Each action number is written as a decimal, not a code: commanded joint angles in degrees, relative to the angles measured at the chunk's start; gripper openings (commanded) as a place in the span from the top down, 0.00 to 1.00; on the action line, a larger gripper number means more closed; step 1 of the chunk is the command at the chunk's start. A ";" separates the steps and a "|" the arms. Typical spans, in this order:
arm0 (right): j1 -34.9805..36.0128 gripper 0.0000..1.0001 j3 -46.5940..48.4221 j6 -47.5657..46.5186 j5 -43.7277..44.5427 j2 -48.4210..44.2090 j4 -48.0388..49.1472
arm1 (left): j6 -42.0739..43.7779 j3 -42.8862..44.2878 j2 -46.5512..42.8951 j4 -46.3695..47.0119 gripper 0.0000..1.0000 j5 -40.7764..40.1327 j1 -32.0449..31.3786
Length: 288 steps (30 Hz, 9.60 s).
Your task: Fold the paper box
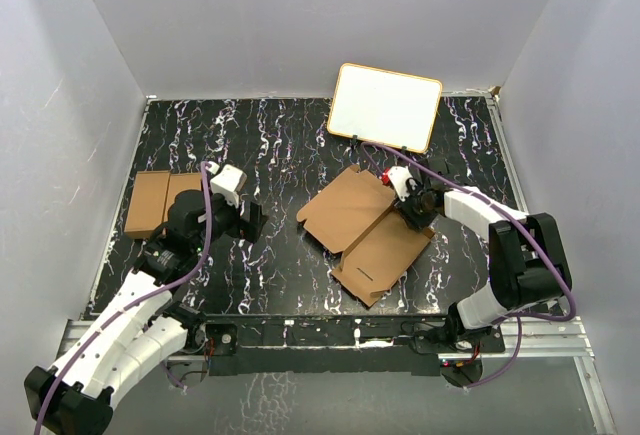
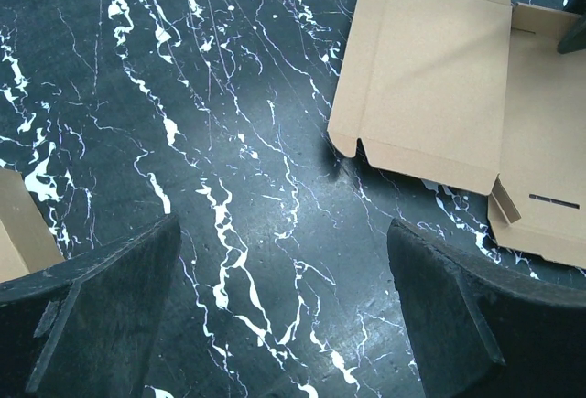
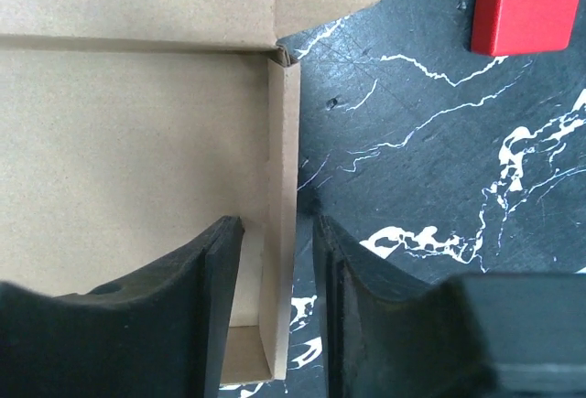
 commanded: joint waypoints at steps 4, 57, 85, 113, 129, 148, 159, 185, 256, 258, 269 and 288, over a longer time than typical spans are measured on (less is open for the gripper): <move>-2.01 0.53 1.49 -1.16 -2.09 -5.12 -0.58 | 0.49 -0.39 -1.15 1.04 0.08 -0.32 0.26; -3.30 0.58 6.04 3.25 -4.53 3.10 3.51 | 0.47 -0.45 -0.98 1.30 0.08 0.39 0.35; -4.70 0.51 5.36 10.84 -12.07 -1.05 4.38 | -13.33 -0.45 1.46 3.45 0.03 7.83 0.48; -6.61 0.61 3.39 10.28 -16.09 2.14 4.19 | -71.02 -23.02 20.84 47.04 0.18 -3.71 -7.82; -6.08 0.69 3.40 11.21 -18.31 2.87 3.59 | -74.35 -15.22 45.52 59.50 0.28 -13.20 -15.04; -5.76 0.62 3.80 10.83 -21.75 2.37 2.44 | -67.55 -9.51 55.38 66.76 0.90 -12.11 -15.69; -9.62 0.51 4.65 7.01 -32.02 -5.02 -0.98 | -38.75 -10.13 41.78 60.25 1.00 -8.03 -15.45; -18.65 0.06 -0.51 8.58 -64.90 -21.43 12.86 | -10.30 -18.04 19.47 66.65 1.00 19.09 -4.88; -14.42 0.92 5.50 -18.81 -73.95 -11.59 -8.94 | -34.94 -19.28 3.03 35.09 0.95 12.38 -0.26; -14.41 0.92 5.40 -18.81 -73.74 -11.68 -8.87 | -35.02 -18.37 6.73 36.58 0.97 13.97 -0.26; -14.37 0.92 4.93 -18.81 -73.89 -12.14 -8.57 | -34.59 -14.08 20.97 41.48 1.00 17.79 -0.44; -14.40 0.92 4.06 -18.59 -74.67 -12.47 -7.93 | -39.50 -16.19 28.36 50.78 1.00 20.67 -2.76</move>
